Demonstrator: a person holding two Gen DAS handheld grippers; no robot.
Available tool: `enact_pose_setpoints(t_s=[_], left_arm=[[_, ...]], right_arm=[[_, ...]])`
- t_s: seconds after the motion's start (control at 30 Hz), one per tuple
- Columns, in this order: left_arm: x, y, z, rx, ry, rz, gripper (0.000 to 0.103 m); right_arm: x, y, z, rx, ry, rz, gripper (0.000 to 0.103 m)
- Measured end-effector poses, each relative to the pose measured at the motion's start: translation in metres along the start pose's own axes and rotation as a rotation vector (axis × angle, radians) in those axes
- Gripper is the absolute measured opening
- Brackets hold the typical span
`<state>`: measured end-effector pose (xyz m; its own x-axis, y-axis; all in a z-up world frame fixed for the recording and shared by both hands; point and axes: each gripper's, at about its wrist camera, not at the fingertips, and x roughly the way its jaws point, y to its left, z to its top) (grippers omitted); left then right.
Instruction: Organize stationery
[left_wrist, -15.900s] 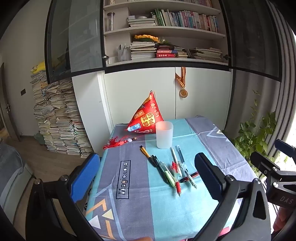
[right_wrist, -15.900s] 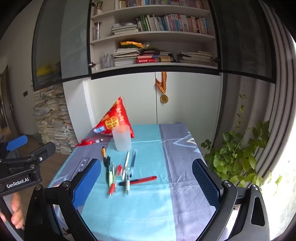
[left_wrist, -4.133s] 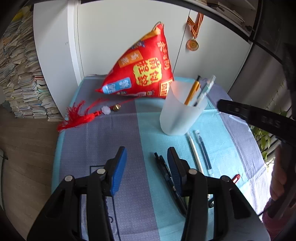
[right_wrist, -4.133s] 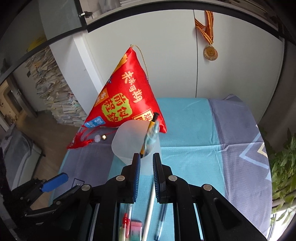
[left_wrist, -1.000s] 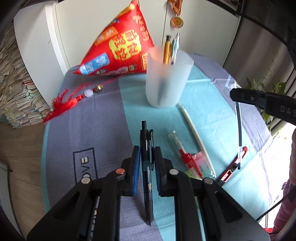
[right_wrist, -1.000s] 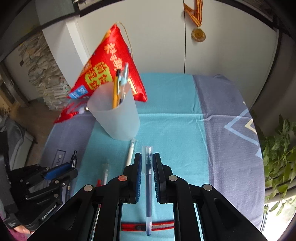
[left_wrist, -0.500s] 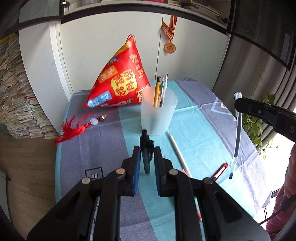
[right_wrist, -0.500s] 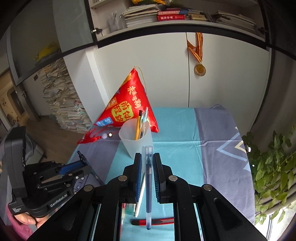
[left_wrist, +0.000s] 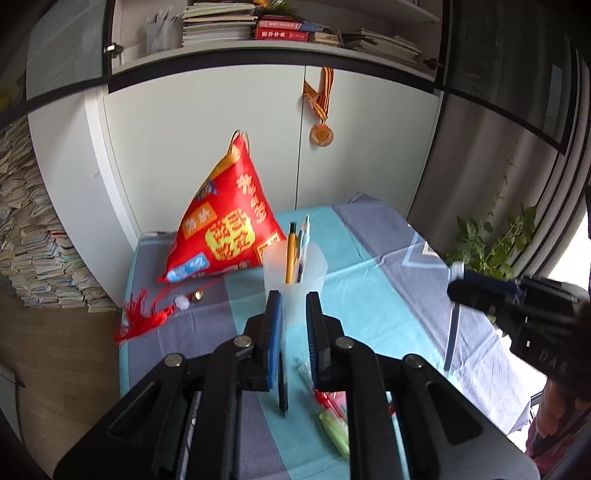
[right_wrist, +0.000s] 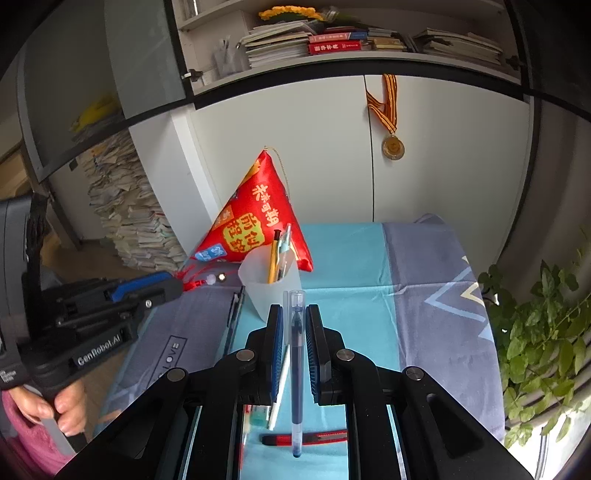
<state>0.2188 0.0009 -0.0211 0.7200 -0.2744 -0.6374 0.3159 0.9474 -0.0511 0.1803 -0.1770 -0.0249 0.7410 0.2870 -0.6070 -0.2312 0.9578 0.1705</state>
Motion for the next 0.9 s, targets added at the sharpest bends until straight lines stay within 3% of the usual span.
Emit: enact_pose_setpoints(t_s=[0.13, 0.37, 0.53, 0.77, 0.83, 0.9], left_arm=[[0.018, 0.002, -0.001, -0.005, 0.046, -0.007, 0.012], [0.097, 0.014, -0.038, -0.036, 0.274, 0.040, 0.017], [0.139, 0.019, -0.049, -0.091, 0.372, 0.033, 0.036], [0.165, 0.017, -0.049, -0.106, 0.397, 0.083, 0.032], [0.165, 0.019, -0.048, -0.100, 0.384, 0.103, 0.015], [0.164, 0.024, -0.048, -0.129, 0.388, 0.080, 0.013]], right_arm=[[-0.004, -0.006, -0.003, 0.012, -0.001, -0.006, 0.013], [0.002, -0.021, -0.009, 0.051, 0.018, -0.020, 0.013], [0.010, -0.021, -0.014, 0.051, 0.041, -0.011, 0.013], [0.013, -0.030, -0.016, 0.074, 0.055, -0.026, 0.013], [0.013, -0.031, -0.017, 0.074, 0.056, -0.029, 0.013], [0.014, -0.031, -0.017, 0.075, 0.056, -0.029, 0.013]])
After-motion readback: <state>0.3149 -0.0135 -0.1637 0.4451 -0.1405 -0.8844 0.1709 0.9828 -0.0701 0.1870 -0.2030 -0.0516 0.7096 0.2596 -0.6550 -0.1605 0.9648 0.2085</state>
